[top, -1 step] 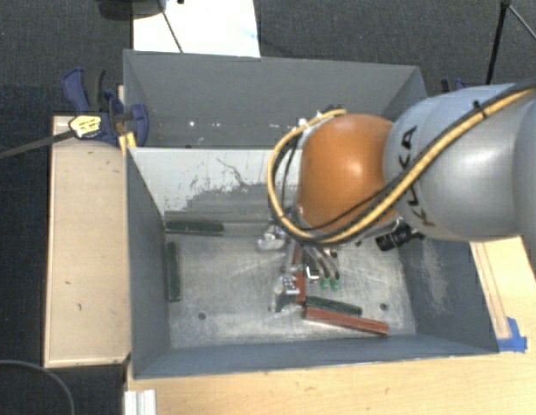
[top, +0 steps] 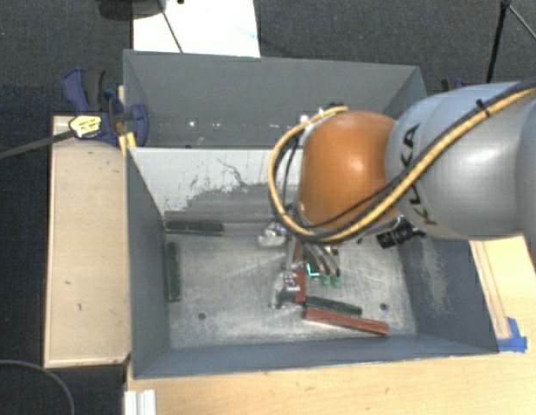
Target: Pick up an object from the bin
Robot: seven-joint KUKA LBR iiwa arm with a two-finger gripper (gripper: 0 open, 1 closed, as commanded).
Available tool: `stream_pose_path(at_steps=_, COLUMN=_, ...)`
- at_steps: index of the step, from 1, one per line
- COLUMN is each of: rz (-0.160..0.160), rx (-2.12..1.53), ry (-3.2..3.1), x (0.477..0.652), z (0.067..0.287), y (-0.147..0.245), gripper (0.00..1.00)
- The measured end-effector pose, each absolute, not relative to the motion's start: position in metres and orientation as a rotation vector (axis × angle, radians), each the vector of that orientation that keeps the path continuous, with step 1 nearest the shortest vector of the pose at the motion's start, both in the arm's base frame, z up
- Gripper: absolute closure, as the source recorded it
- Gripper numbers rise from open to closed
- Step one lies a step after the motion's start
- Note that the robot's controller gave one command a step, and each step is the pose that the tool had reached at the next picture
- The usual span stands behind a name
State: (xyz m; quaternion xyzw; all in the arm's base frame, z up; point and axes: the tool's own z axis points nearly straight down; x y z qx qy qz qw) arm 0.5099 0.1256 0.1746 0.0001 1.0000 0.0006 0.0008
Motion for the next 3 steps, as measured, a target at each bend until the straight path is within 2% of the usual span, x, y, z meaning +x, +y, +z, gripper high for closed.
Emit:
stream_pose_path(at_steps=1, rz=0.002, rx=-0.045, ry=3.14, x=0.501, z=0.174, y=0.078, gripper=0.0)
stream_pose_path(at_steps=2, rz=0.001, rx=0.034, ry=3.133, x=0.5, z=0.119, y=0.059, gripper=0.0)
stream_pose_path(at_steps=3, rz=0.004, rx=0.514, ry=3.082, x=0.494, z=0.077, y=0.02, gripper=1.0)
